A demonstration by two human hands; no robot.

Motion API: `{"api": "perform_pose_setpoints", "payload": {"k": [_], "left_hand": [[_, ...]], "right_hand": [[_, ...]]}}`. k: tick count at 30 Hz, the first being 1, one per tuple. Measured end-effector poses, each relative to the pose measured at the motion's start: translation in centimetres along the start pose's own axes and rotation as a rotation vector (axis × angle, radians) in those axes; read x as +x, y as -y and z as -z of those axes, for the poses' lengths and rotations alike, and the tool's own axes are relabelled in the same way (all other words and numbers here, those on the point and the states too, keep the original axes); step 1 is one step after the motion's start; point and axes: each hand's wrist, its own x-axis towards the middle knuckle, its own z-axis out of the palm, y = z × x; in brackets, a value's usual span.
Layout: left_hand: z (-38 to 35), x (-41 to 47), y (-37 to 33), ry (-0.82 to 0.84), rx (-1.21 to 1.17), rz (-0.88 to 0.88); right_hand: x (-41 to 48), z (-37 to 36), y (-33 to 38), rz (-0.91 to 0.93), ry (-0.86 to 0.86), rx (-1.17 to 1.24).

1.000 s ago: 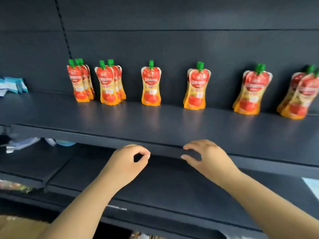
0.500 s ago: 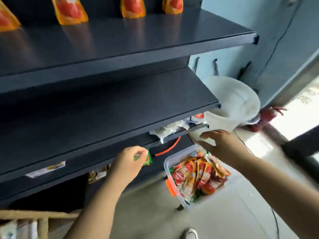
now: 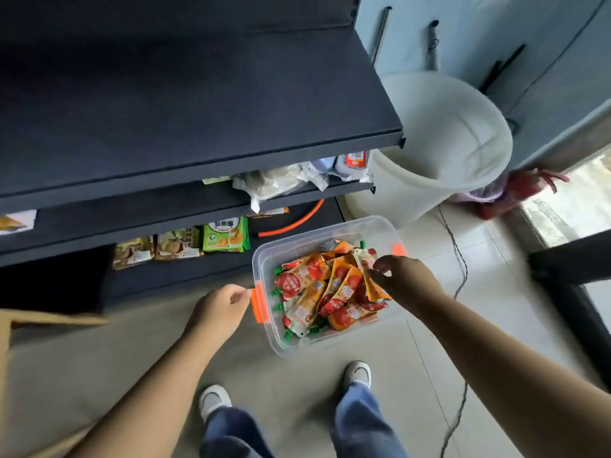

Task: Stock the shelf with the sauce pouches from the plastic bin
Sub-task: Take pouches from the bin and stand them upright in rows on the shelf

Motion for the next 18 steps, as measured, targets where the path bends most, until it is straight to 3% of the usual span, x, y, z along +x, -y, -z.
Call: {"api": "perform_pose_setpoints", "payload": {"k": [3, 7, 12, 18], "left_hand": [[-5.2, 2.0, -0.7, -0.033, -0.017, 0.116], [-9.9, 5.4, -0.9, -0.201, -0.055, 0.211], [-14.8, 10.2, 1.7, -0.414, -0.003, 0.321], [-19.4, 14.4, 5.2, -0.534, -0.002, 0.437]], "right_hand": [[4.6, -2.1, -3.6, 0.058, 0.11, -0.001], [10.0, -5.2, -6.2, 0.083, 0.172, 0.017], [14.7, -11.3, -6.8, 0.142, 0.259, -0.009], [20.0, -18.5, -6.1, 0.256, 0.344, -0.094]]}}
